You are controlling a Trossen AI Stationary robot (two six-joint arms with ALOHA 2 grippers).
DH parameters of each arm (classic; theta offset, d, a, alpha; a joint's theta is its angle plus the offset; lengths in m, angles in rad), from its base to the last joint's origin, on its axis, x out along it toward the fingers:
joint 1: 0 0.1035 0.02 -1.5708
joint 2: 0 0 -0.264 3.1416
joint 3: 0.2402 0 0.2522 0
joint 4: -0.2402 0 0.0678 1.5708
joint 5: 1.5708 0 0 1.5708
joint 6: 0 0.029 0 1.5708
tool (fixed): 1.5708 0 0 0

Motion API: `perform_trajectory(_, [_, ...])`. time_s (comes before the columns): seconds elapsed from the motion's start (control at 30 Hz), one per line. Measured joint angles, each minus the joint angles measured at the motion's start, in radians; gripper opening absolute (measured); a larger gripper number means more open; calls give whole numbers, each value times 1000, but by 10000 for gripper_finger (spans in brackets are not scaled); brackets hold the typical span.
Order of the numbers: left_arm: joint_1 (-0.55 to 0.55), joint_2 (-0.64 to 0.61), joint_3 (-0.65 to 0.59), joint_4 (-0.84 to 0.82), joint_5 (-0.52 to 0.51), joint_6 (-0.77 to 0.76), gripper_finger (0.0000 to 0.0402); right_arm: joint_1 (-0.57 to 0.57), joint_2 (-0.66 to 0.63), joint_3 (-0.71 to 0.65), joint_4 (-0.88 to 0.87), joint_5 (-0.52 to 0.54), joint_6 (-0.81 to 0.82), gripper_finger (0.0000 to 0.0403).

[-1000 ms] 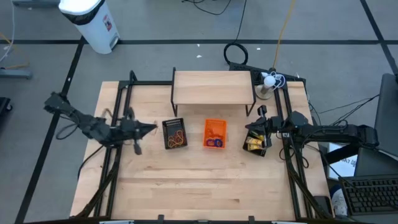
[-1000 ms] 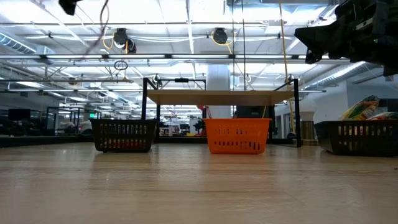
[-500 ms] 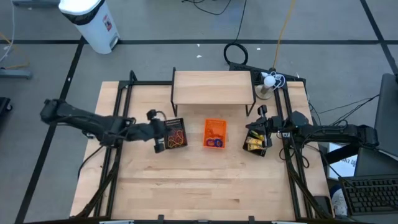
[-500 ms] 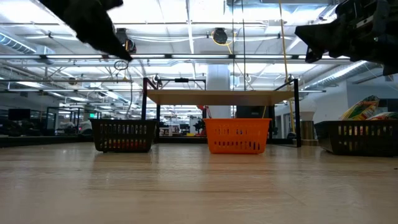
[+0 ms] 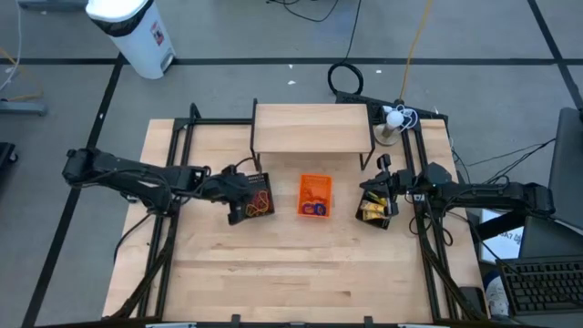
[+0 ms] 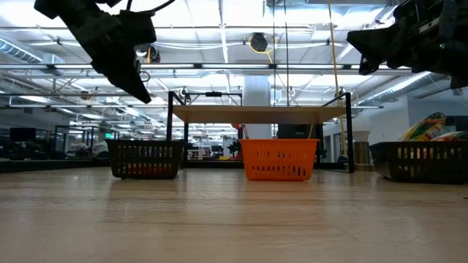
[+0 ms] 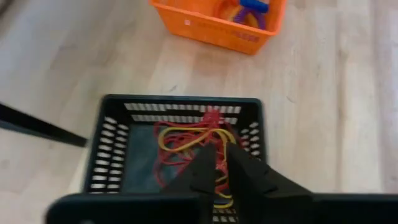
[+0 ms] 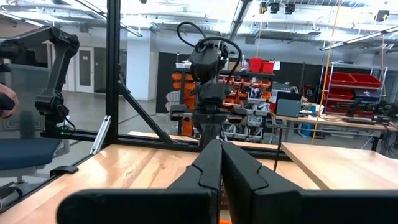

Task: Pick & Place Office Desk Supplies
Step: Put the red rubber band into the left black bin, then put the left black bin on the shelf

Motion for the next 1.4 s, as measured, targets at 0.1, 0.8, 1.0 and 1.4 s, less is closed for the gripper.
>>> perform_trajectory(0.1, [8, -2, 0, 6, 35, -18, 79, 0, 0, 0, 0, 0, 1, 4])
perform_trajectory(0.8, [32, -501, -96, 120, -84, 128, 18, 0, -1, 0, -3, 1, 2, 4])
perform_trajectory(1.0, [26, -734, -393, 533, -83, 44, 10, 0, 0, 0, -5, -1, 31, 4])
perform_trajectory(1.4, [23, -937, -695, 694, -98, 43, 6, -1, 0, 0, -5, -1, 88, 4])
